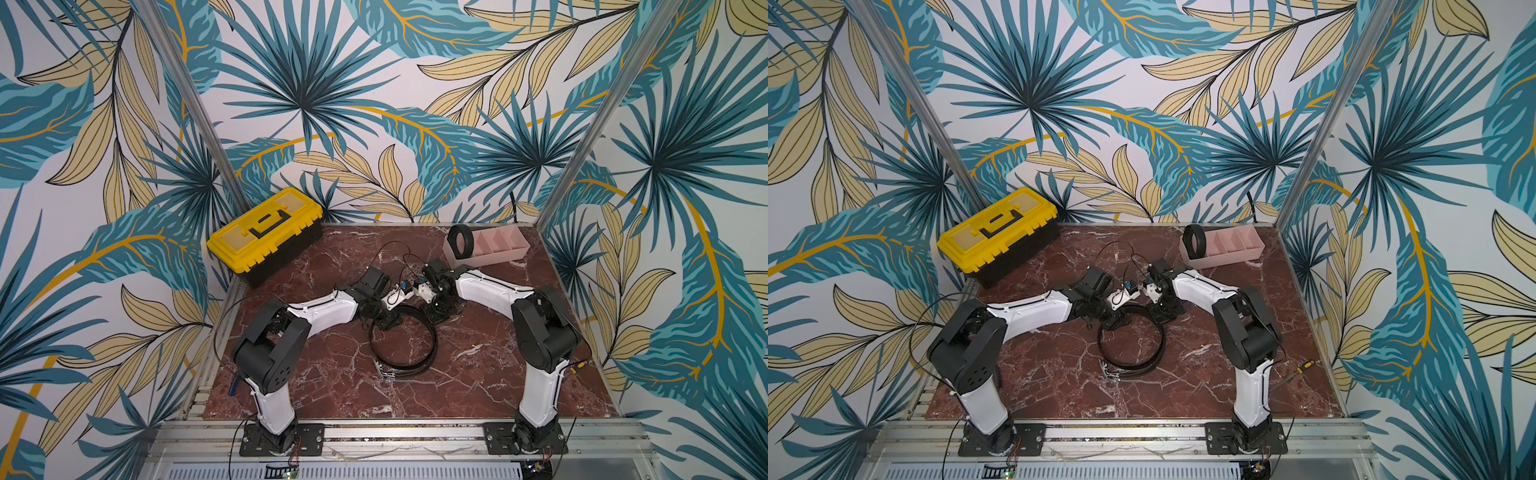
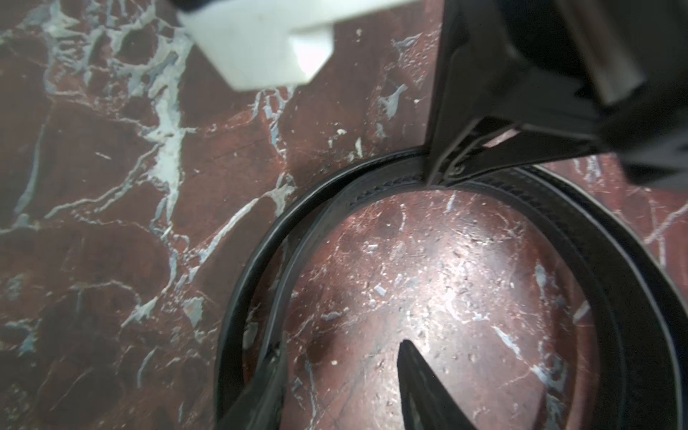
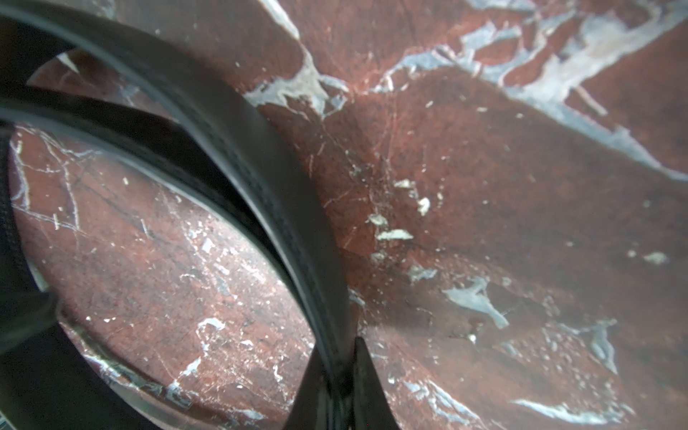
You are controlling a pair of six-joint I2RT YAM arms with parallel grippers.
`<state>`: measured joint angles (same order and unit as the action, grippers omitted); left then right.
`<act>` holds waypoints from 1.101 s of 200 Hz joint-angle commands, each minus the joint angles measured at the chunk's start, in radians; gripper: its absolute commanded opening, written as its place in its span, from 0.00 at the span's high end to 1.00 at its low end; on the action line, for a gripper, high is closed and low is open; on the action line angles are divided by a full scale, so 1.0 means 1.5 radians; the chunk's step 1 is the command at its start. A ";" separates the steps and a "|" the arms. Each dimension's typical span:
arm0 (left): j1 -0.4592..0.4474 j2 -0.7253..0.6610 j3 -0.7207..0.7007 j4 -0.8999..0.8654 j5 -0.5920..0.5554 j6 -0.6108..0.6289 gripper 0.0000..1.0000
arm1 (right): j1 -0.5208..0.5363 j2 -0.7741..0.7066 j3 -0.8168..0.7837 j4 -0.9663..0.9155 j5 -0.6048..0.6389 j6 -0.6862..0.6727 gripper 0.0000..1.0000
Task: Place the belts into the storage roll
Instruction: Roll the belt at the center of the board.
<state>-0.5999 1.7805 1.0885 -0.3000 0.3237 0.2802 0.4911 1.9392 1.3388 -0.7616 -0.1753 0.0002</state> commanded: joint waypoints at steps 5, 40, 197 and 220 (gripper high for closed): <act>-0.002 -0.023 -0.010 0.041 -0.031 0.002 0.50 | 0.000 -0.004 -0.015 -0.005 -0.014 0.011 0.89; -0.005 -0.063 -0.042 0.061 -0.064 -0.023 0.50 | -0.001 -0.004 -0.016 -0.005 -0.013 0.013 0.89; -0.009 -0.015 0.018 -0.124 -0.111 -0.103 0.49 | -0.003 -0.021 -0.021 0.001 -0.004 0.024 0.89; -0.009 -0.001 0.026 -0.091 -0.121 -0.120 0.48 | -0.003 -0.027 -0.029 0.004 -0.004 0.023 0.89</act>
<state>-0.6094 1.7630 1.1019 -0.4679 0.1841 0.1402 0.4877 1.9305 1.3254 -0.7517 -0.1802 0.0231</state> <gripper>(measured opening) 0.510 0.115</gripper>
